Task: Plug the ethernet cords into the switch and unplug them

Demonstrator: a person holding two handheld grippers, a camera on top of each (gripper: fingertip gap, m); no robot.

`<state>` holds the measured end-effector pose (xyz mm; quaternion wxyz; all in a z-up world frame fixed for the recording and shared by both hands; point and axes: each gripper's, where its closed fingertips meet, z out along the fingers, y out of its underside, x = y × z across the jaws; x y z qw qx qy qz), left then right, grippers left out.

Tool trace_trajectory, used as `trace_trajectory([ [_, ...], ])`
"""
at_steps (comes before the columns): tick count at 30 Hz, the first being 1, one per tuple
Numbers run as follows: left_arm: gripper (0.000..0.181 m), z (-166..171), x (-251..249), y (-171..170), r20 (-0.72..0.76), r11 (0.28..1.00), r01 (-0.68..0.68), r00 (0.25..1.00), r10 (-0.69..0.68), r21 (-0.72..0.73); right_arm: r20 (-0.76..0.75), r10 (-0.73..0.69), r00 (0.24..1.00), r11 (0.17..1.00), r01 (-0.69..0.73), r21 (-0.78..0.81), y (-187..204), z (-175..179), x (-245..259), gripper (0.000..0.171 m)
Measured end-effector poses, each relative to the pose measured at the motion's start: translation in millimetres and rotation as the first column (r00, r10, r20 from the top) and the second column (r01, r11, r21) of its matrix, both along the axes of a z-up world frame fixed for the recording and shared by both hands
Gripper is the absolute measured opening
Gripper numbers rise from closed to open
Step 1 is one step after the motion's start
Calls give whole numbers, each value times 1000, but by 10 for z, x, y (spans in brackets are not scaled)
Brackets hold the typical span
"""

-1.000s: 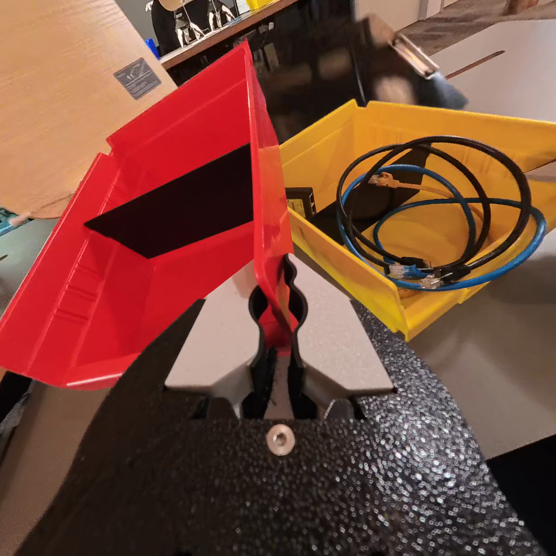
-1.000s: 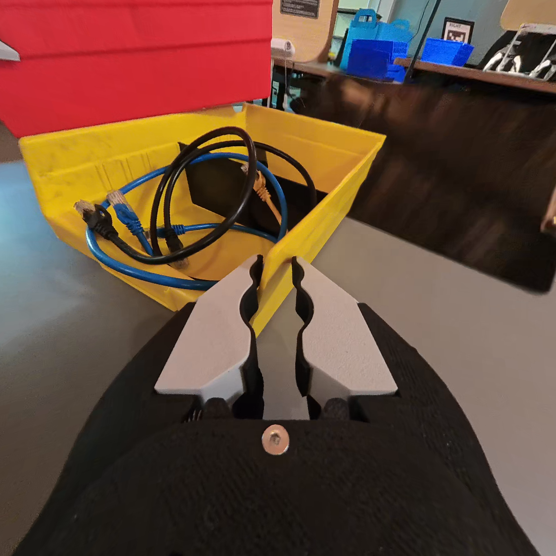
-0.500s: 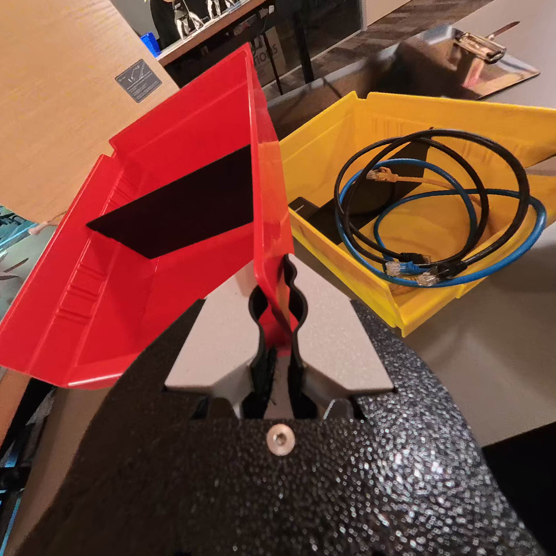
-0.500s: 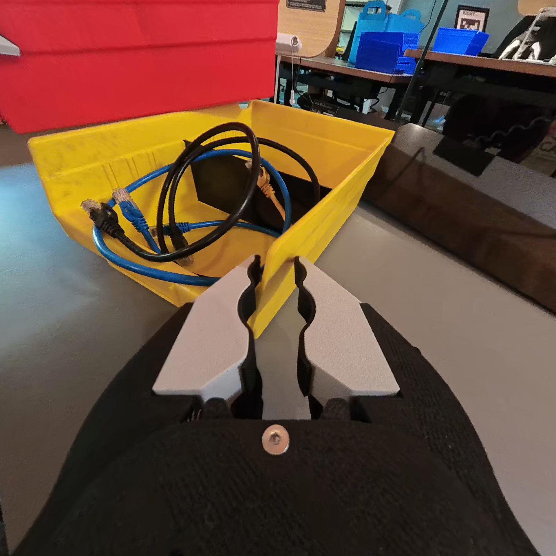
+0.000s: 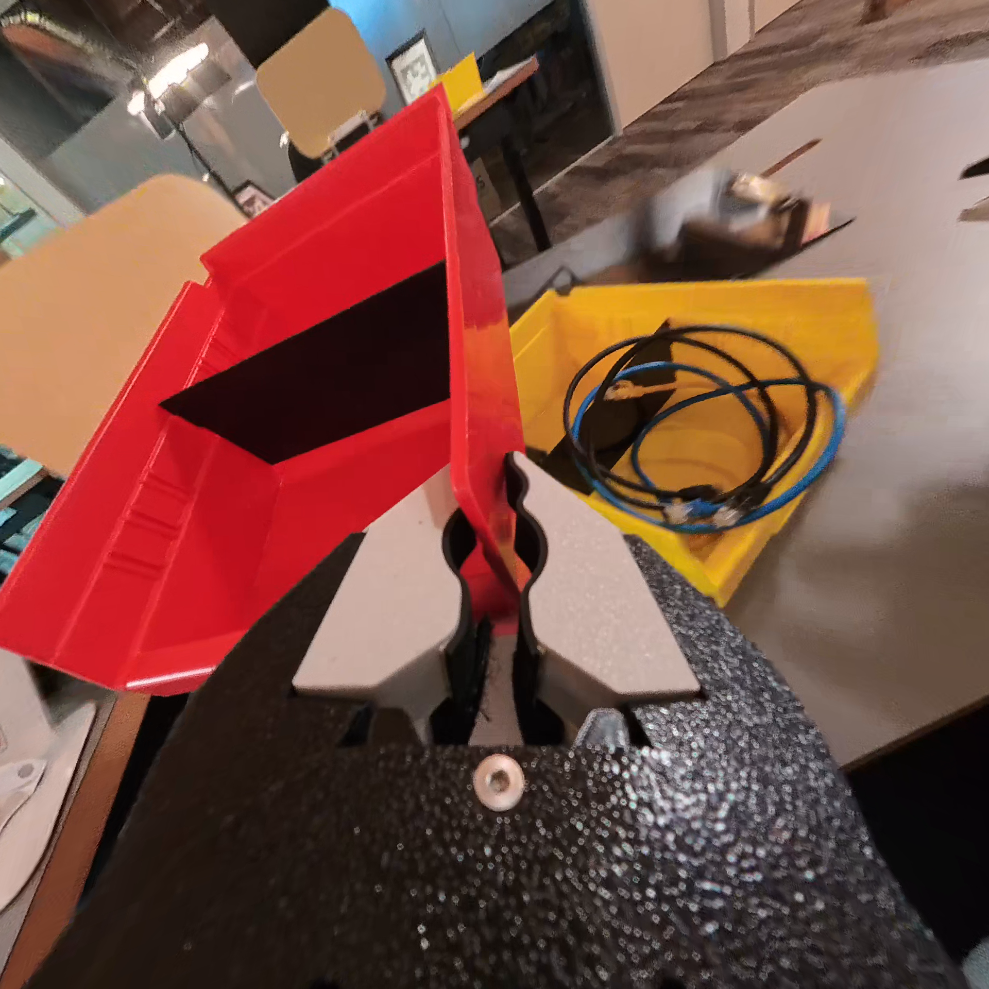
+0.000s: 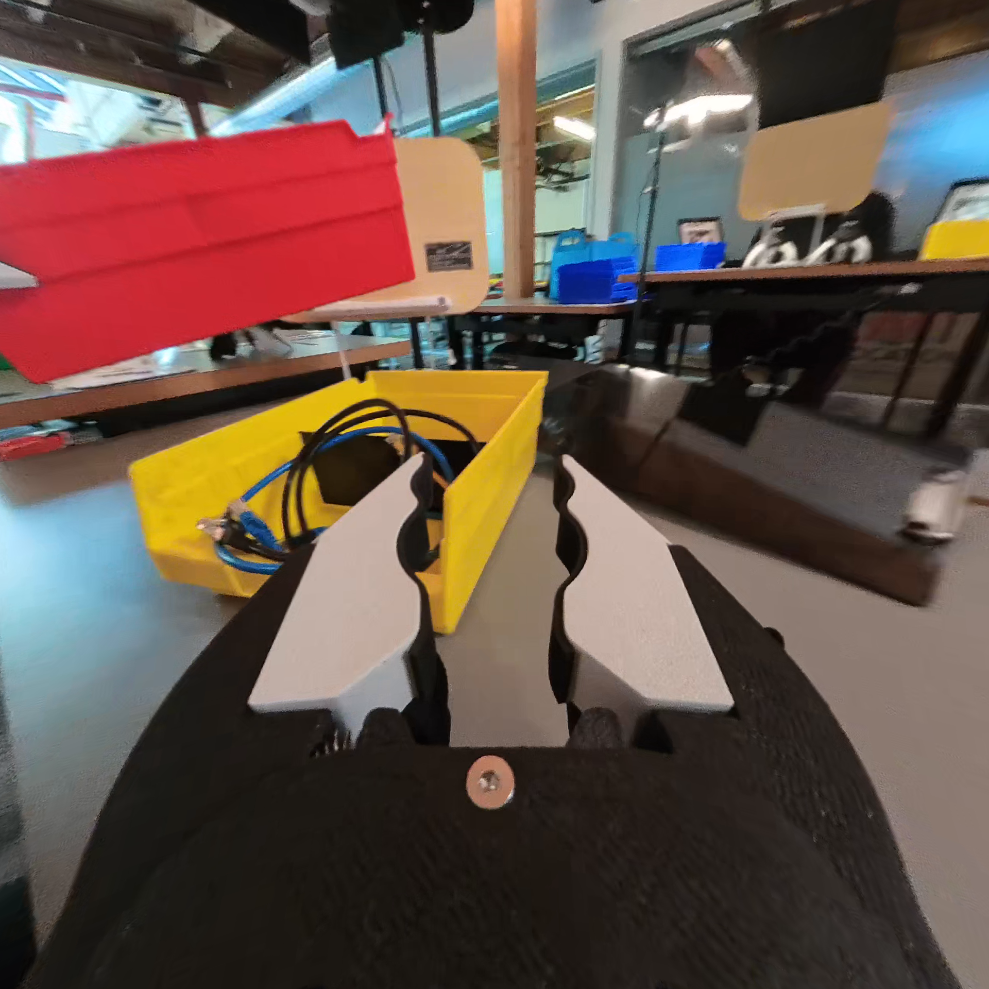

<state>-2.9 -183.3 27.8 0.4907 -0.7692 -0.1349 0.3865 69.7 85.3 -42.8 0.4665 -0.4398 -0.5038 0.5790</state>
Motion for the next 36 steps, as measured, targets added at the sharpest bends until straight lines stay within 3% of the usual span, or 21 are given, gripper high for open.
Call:
trace_trajectory([
  [3,6,150,247,337,-14,994,107,994,-106,34,-39,-162,986,981,165,102,341,144,220,41],
  [6,6,242,551,861,-22,961,273,962,-273,43,-45,-369,928,908,371,194,928,169,535,40],
  [10,6,325,1061,1634,-22,860,505,863,-505,77,-81,-580,810,800,586,130,1755,171,1113,40],
  [16,6,200,1671,2749,-6,720,690,722,-692,78,-143,-703,696,702,712,16,2343,178,1692,41],
  [21,7,-242,1782,3528,64,713,701,710,-701,22,-167,-752,638,649,761,-13,2590,185,1899,42],
  [25,7,-645,1771,3891,152,728,685,722,-675,-20,-159,-771,617,630,776,-41,2701,188,1963,45],
  [30,6,-1037,1756,4096,231,747,662,737,-635,-62,-164,-771,615,626,780,-16,2707,224,1939,45],
  [36,6,-1227,1772,4249,253,755,648,750,-611,-100,-149,-773,617,627,779,-24,2746,234,1942,48],
])
